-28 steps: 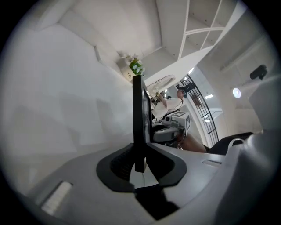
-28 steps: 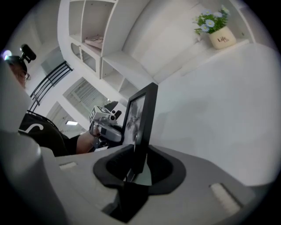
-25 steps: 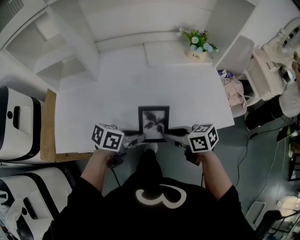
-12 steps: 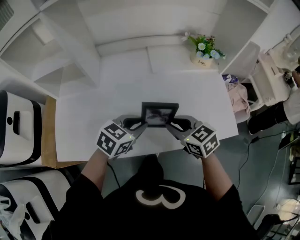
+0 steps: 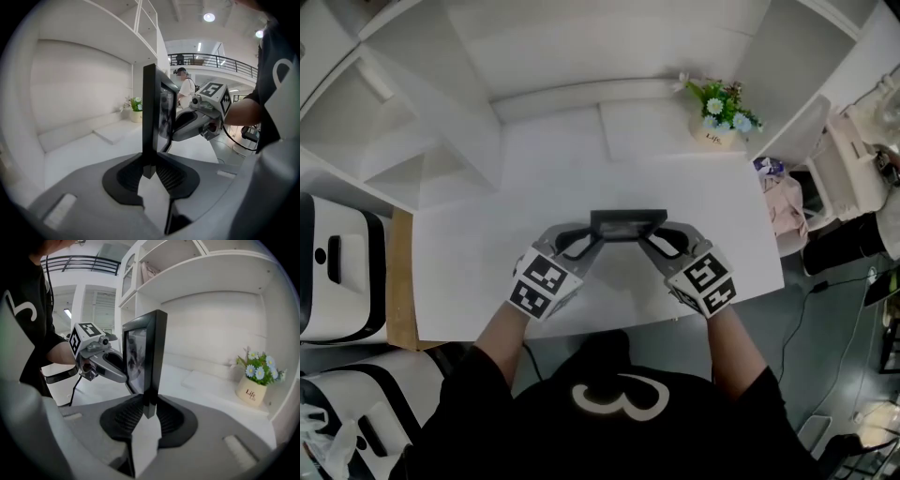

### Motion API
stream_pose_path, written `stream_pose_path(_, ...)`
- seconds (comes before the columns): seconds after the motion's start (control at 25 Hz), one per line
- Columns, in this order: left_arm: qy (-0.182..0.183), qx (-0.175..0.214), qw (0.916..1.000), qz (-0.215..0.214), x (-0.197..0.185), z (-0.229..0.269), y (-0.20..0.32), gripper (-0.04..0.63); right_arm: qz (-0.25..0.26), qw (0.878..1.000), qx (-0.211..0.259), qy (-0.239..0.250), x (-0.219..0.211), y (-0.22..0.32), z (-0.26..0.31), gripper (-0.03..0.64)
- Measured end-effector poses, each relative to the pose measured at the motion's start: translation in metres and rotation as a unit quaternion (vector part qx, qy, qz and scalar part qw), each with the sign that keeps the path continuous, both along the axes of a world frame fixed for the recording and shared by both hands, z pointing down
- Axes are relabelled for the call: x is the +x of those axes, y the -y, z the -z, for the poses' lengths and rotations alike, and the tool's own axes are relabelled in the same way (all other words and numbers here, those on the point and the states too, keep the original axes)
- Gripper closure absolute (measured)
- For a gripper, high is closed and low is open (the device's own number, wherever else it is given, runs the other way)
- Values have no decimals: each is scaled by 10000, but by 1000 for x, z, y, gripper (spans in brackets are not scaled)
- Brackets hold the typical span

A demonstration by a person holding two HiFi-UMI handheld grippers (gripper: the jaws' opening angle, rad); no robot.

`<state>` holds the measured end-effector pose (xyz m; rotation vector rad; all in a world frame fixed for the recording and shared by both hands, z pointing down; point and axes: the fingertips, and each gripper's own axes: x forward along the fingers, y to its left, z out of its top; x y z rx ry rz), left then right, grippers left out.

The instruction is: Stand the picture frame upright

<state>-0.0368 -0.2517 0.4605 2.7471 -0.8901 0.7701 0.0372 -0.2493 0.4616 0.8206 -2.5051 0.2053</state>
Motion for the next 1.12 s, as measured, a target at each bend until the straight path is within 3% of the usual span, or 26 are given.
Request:
stream_pose_path(0.2,277,-36,9996,103,1,-21,16,508,-18,9995,83,-294,0,18,-17,526)
stream_pose_path(0.56,440,-243,9984,251,4,-52,36,509,-104,9989,-70,-457,4,37,-46,525)
stream_pose_path(1.12,566,-419,9967,392,4,-66,40,508,-133,9990,-180,-374,5,41,-60,523)
